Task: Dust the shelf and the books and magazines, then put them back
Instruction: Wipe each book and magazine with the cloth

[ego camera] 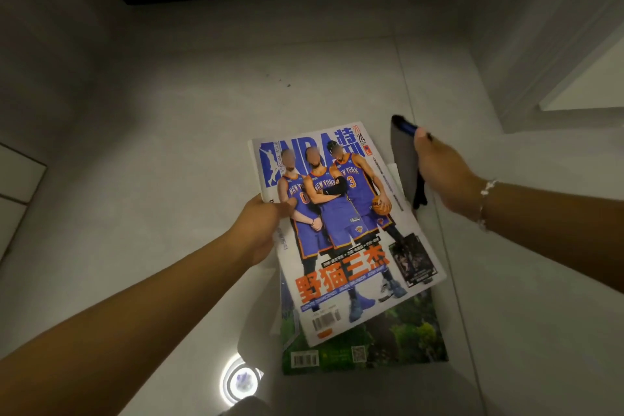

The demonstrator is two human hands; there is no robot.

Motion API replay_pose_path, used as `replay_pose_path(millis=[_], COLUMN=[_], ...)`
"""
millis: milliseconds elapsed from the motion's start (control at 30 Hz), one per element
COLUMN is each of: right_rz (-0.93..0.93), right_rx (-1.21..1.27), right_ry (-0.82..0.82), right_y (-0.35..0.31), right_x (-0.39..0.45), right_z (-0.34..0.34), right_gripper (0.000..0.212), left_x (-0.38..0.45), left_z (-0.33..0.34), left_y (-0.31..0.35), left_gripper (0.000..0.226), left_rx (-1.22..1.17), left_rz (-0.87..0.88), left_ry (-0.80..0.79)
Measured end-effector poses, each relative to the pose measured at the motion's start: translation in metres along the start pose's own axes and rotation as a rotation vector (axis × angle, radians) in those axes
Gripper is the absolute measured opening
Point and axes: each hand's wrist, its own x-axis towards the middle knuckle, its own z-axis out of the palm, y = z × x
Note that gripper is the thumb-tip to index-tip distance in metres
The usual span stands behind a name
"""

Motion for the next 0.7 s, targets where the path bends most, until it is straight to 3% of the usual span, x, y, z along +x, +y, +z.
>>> replay_pose_path(millis=[133,267,434,500,634,701], right_rz=[0.081,0.205,0.376,0.411,0.323,0.284], right_rx=[0.176,0.542,0.854,0.873,0.748,0.691], right_ry=[0.004,-0.183,-0.393,-0.397,-0.354,-0.327], right_y=[-0.022,-0.028,-0.024,-0.023,-0.027,-0.029], right_x=[0.014,0.015,0.018,0.020,0.018,0.021], right_z=[-0.013,-0.004,-0.005,-0.003,0.008,0.013], right_gripper=[0.053,0.046,0.080,0.075,0.041,0.038], left_x=[0.000,-0.003,-0.004,-0.004,-0.002,-0.002], left_z=[-0.013,-0.018,-0.021,-0.022,-0.023,-0.023], left_y=[0.010,0.022,0.025,0.025,0.026,0.027], left_gripper=[0.022,0.019,0.016,0.015,0.016,0.016], left_rx=[-0.001,-0.013,0.025,0.043,0.063,0.074], left_rz=[0.044,0.077,0.083,0.089,0.079,0.072], left_ry=[-0.062,-0.138,-0.135,-0.124,-0.125,-0.125])
